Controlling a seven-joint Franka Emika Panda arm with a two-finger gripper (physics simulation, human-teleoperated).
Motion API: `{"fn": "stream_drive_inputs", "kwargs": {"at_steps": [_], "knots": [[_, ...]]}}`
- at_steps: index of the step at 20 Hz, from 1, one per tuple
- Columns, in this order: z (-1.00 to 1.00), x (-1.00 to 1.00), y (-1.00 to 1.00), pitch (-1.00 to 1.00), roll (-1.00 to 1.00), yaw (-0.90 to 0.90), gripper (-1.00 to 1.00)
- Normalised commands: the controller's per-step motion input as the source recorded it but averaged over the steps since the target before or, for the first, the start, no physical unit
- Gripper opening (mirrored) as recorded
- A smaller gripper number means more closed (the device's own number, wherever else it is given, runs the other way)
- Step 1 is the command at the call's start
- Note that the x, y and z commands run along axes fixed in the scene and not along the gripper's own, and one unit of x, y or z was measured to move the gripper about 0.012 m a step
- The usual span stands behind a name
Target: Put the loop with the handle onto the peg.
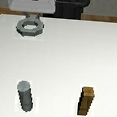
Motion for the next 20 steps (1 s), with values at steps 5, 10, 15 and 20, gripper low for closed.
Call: {"fn": "stream_drive_inputs", "kwargs": {"at_steps": [5,10,15,20], "knots": [[0.0,0.8,0.0,0.0,0.0,0.0,-1.0],[0.0,1.0,0.0,0.0,0.0,0.0,-1.0],[0.24,0.4,0.0,0.0,0.0,0.0,-1.0],[0.0,0.4,0.0,0.0,0.0,0.0,-1.0]]}}
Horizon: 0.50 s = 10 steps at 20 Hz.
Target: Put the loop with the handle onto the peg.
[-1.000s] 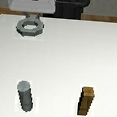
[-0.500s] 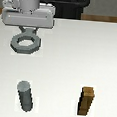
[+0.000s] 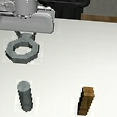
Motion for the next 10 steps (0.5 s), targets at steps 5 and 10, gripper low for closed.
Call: {"fn": "stream_drive_inputs", "kwargs": {"at_steps": [5,10], "knots": [[0.04,0.8,0.0,0.0,0.0,0.0,-1.0],[0.2,0.0,0.2,0.0,0.0,0.0,-1.0]]}}
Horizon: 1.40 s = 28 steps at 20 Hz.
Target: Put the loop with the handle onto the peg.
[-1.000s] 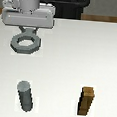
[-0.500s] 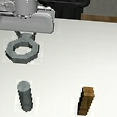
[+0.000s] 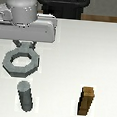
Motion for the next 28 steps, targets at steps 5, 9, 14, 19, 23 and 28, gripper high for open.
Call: {"fn": "stream_drive_inputs", "kwargs": {"at_steps": [5,9,14,19,23,28], "knots": [[0.07,0.4,0.0,0.0,0.0,0.0,-1.0],[0.0,0.25,0.0,0.0,0.0,0.0,-1.0],[-0.2,0.2,0.2,0.0,0.0,0.0,-1.0],[-0.8,0.0,0.0,0.0,0.0,0.0,-1.0],[-0.5,-0.25,0.0,0.0,0.0,0.0,-1.0],[0.0,0.0,0.0,0.0,0.0,0.0,1.0]]}}
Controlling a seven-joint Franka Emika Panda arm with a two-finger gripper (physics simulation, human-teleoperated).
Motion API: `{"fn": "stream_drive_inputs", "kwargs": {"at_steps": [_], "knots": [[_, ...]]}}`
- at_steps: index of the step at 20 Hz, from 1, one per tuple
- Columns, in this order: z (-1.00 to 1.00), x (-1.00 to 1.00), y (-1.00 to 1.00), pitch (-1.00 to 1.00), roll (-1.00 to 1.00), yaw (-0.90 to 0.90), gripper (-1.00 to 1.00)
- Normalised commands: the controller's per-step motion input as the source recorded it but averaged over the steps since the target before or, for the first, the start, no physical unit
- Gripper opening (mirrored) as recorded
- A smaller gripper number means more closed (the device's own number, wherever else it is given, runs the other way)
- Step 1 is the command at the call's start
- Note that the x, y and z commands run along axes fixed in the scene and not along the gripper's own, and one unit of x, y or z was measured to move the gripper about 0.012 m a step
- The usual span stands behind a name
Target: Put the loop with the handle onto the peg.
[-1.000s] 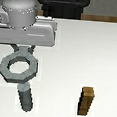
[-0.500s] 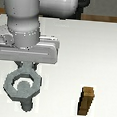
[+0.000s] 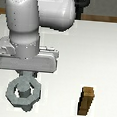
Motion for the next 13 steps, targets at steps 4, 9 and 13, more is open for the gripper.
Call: {"fn": "stream_drive_inputs", "kwargs": {"at_steps": [4,9,13], "knots": [[0.0,0.0,0.0,0.0,0.0,0.0,1.0],[0.0,0.0,0.0,0.0,0.0,0.0,1.0],[0.0,0.0,0.0,0.0,0.0,0.0,1.0]]}}
